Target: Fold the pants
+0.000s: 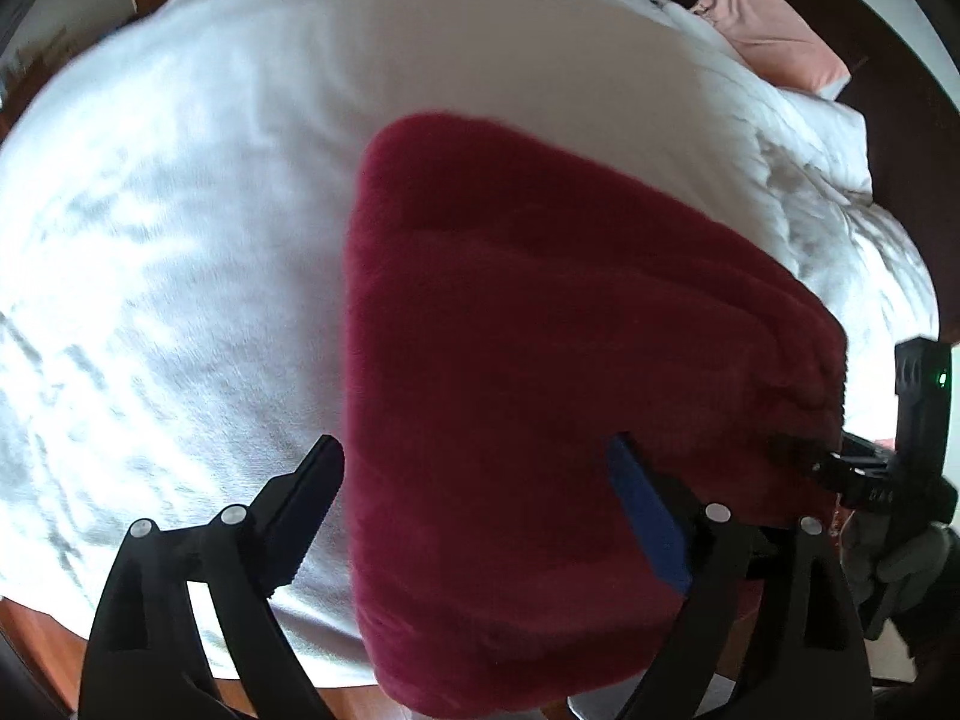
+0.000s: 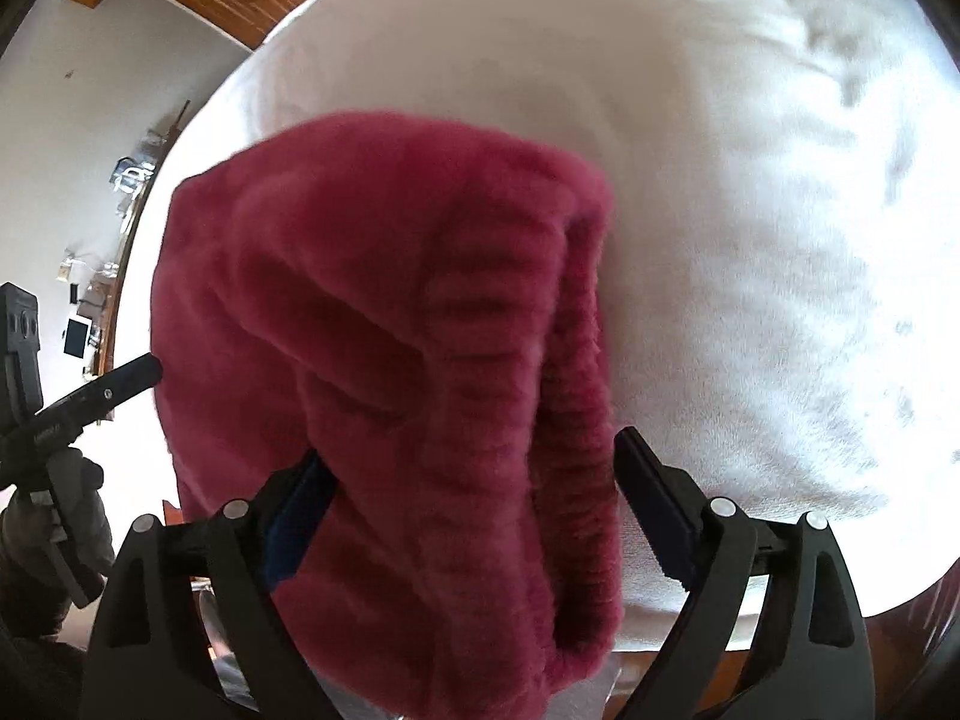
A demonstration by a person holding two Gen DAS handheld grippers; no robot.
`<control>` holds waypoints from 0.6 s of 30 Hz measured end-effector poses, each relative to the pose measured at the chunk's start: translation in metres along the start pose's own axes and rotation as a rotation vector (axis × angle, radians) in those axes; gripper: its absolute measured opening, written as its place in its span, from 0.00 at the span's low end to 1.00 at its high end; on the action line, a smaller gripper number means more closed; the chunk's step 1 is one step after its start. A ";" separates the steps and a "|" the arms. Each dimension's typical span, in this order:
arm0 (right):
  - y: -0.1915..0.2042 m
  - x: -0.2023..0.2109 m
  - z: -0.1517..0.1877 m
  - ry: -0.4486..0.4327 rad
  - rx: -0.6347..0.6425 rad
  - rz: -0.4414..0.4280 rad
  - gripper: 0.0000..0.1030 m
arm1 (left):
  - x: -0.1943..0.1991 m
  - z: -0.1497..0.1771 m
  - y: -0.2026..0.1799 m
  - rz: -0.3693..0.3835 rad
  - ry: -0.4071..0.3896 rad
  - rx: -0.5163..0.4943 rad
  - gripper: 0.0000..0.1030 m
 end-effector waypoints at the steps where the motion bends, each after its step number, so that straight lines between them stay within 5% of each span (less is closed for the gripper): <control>1: -0.002 -0.004 0.000 0.006 -0.014 -0.004 0.91 | -0.003 0.002 0.005 0.009 0.008 0.007 0.89; 18: -0.015 -0.055 -0.017 0.100 -0.143 -0.135 0.92 | -0.053 0.010 0.039 0.299 0.113 0.058 0.95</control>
Point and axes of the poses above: each gripper's, at about its wrist camera, not at the fingertips, and x roughly against the way its jaws point, y to its left, z to its underside, the point moved 5 cm from there along -x, roughly the way its jaws point, and after that the axes turned 11 degrees about -x, right-handed, at the moved point
